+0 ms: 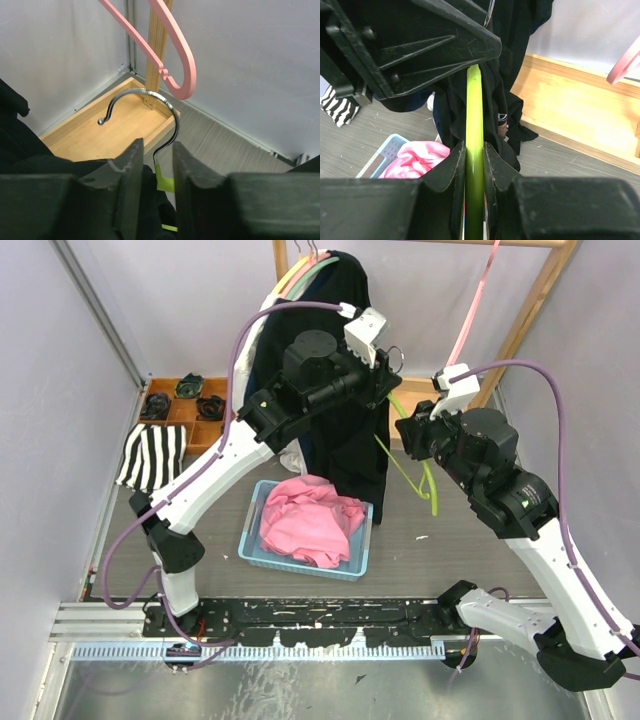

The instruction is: Remove the t-shirt from the hanger

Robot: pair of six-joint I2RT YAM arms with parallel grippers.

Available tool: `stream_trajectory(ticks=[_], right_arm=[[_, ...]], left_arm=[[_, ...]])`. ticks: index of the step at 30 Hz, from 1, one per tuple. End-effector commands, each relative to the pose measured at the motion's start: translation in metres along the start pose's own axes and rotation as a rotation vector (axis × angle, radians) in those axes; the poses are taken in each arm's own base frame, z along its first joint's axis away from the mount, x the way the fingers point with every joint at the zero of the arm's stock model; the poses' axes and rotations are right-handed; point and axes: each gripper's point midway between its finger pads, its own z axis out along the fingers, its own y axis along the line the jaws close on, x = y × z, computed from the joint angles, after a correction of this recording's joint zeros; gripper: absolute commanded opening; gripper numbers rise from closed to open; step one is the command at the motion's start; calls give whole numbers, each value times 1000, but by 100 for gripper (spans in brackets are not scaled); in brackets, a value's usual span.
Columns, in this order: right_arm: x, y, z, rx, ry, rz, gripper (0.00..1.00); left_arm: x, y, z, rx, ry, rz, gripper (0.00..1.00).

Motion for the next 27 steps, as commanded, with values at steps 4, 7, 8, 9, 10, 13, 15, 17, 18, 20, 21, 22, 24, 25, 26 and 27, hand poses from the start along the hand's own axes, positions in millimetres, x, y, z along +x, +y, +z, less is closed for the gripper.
stream_trajectory(ticks=[4,7,8,9,10,13,15,17,18,20,21,22,24,25,26,27], right_arm=[[-32,-7,-7,36,-103,0,1],[-33,-8,-8,44,-108,-2,1],[-33,-9,-8,48,-109,-5,1],[-33,-9,-8,51,-109,-6,1],[-34,-10,-8,54,-113,-7,1],[-38,-11,-10,54,-132,-9,1],[-42,-10,-12,51,-149,-10,1],[-45,-10,-14,47,-163,-12,1],[-47,-10,-16,45,-170,-12,1],[-49,-9,-18,37,-180,-13,1],[-51,-8,-19,31,-186,-12,1],[-51,-8,-20,28,-188,-13,1],[-53,-7,-22,21,-194,-14,1],[-53,-6,-23,18,-196,-14,1],[-54,-6,-23,15,-199,-14,1],[-55,-5,-25,11,-201,-15,1]], left_arm=[[-33,0,-23,-17,-94,29,49],[-35,1,-32,-27,-110,34,52],[-35,2,-36,-31,-114,34,52],[-35,2,-39,-33,-117,34,52],[-35,2,-43,-35,-120,34,53],[-26,1,-51,-32,-119,31,54],[-18,1,-52,-31,-117,29,56],[-4,3,-49,-35,-91,30,57],[5,5,-45,-41,-71,31,57],[20,8,-38,-47,-38,29,58],[27,9,-34,-50,-25,29,58],[33,11,-31,-54,-14,29,59],[42,15,-24,-66,1,30,60],[46,18,-21,-71,6,28,60],[49,21,-18,-77,11,25,60],[51,23,-17,-84,12,21,60]])
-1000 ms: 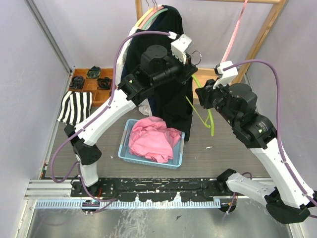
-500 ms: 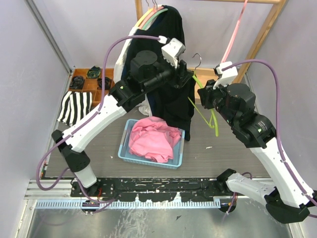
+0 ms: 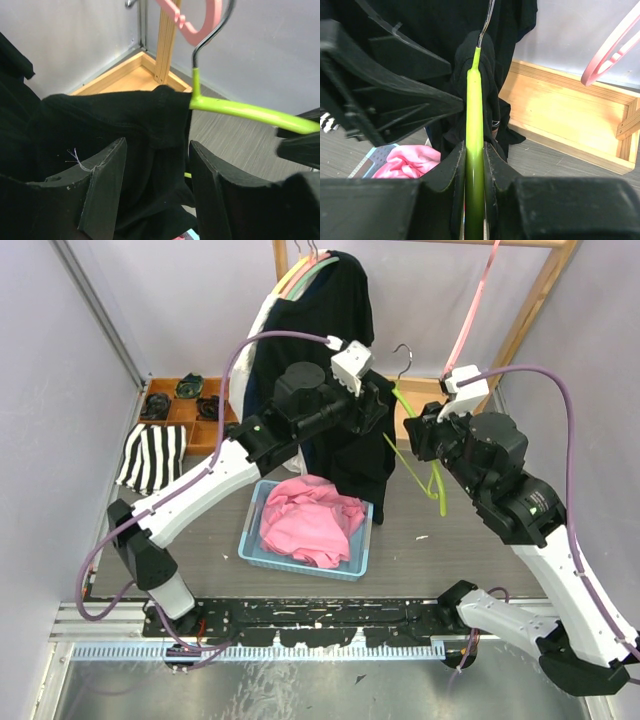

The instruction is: Remove the t-shirt from the hanger

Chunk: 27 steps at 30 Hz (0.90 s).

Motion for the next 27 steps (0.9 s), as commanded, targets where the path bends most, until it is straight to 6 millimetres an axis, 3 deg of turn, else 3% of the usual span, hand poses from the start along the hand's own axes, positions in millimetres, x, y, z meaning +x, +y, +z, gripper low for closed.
stream_trajectory(ticks=[1,7,12,15,27], right_arm=[[-49,3,-16,-32,-176,23,1],[-51,3,-20,-36,-188,25,1],[-49,2,-23,-36,-187,22,1],[-48,0,-25,-29,-191,22,1],[-47,-7,-38,-14,-206,26,1]], left_arm=[[7,13,13,-37,-12,-2,60],[8,22,21,-55,-16,-2,56],[2,28,23,-64,-31,-8,15],[-4,27,23,-63,-43,-5,0],[-23,35,17,-95,-75,-7,0]])
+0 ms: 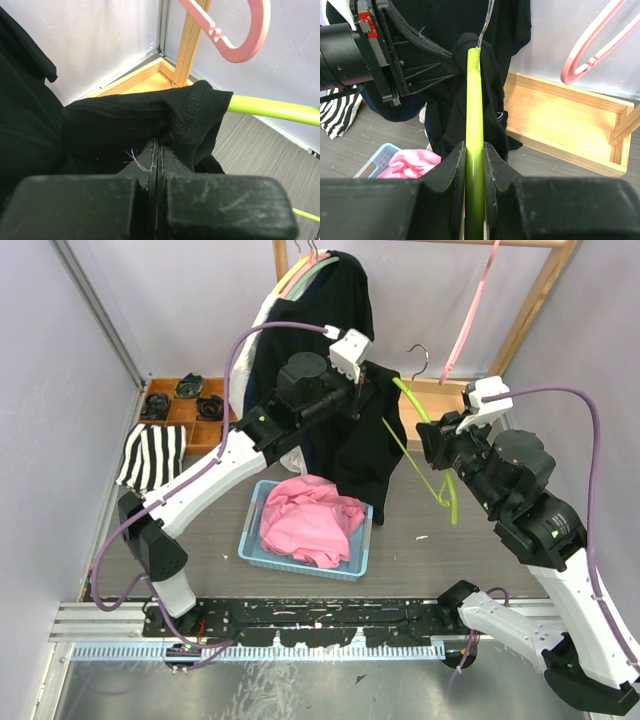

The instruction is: Remove the t-shirt from the hanger

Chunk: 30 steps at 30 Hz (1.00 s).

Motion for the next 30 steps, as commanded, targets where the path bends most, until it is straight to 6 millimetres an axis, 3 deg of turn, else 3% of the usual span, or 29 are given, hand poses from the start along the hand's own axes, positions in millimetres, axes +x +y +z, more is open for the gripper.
stream_trajectory(ticks=[1,10,23,30], right_arm=[[-36,-1,-7,-1,-134,24,1],[-35,-1,-7,-1,-135,21,1],[-36,-9,-37,-2,-158,20,1],[-44,-21,-59,35,-211,29,1]], left_arm=[[-29,5,-6,-21,-76,-3,0],[-32,5,-14,-24,-90,-2,0],[-95,58,-28,-175,-195,13,0],[-122,58,-29,-158,-229,26,0]])
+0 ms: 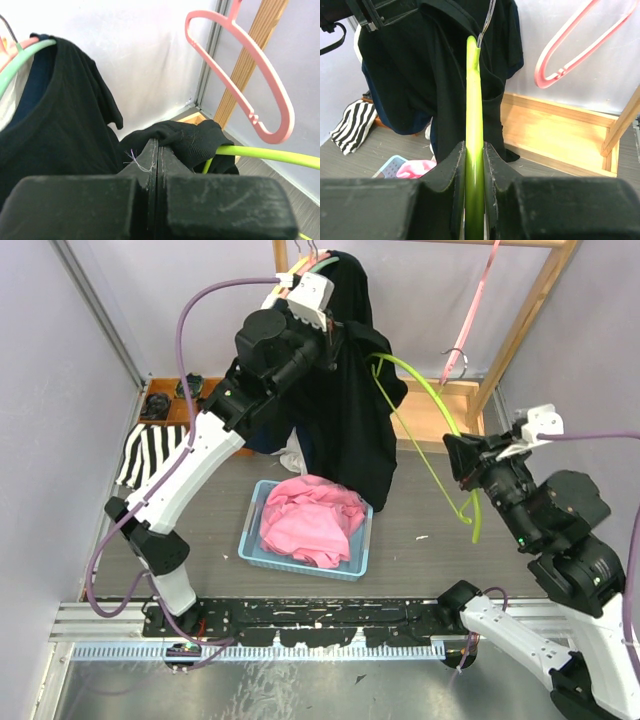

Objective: Remove the t-shirt from the hanger
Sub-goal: Remove the T-shirt from the hanger, then place the T-shirt in the bin.

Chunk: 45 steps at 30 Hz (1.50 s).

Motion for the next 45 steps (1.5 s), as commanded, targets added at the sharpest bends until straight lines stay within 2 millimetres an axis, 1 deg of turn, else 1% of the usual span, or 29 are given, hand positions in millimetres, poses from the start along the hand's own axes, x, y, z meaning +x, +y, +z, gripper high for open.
stream_trajectory(ticks=[1,5,7,9,10,13,18,24,29,34,37,39,42,45], right_arm=[[-28,-13,-13,54,-108,7,1],[-34,-33,-18,169,-141,28,1],[-37,-40,-22,204,-162,40,1],[-43,-40,-26,197,-196,53,1],[-46,-38,-29,184,-211,58,1],[-55,-29,-35,123,-242,58,1],[-64,-19,-46,48,-268,47,1],[-72,-17,-61,17,-301,49,1],[-82,-19,-75,7,-345,52,1],[-88,-23,-81,23,-372,62,1],[-86,-28,-77,60,-359,68,1],[-83,-32,-72,89,-341,72,1],[-76,-36,-62,128,-316,73,1],[-68,-36,-50,143,-284,68,1]], left_arm=[[-28,-4,0,23,-57,12,0],[-55,-10,-11,52,-112,0,0],[-69,-10,-18,57,-137,1,0],[-83,-9,-25,52,-165,12,0],[-88,-7,-26,43,-171,22,0],[-94,0,-25,4,-167,59,0],[-77,6,-8,-26,-126,84,0],[-57,10,9,-44,-96,74,0],[-52,12,15,-53,-87,74,0],[-47,12,17,-53,-73,67,0],[-52,9,10,-37,-76,55,0],[-60,6,1,-22,-91,46,0],[-80,-1,-18,18,-120,29,0],[-108,-10,-42,68,-171,7,0]])
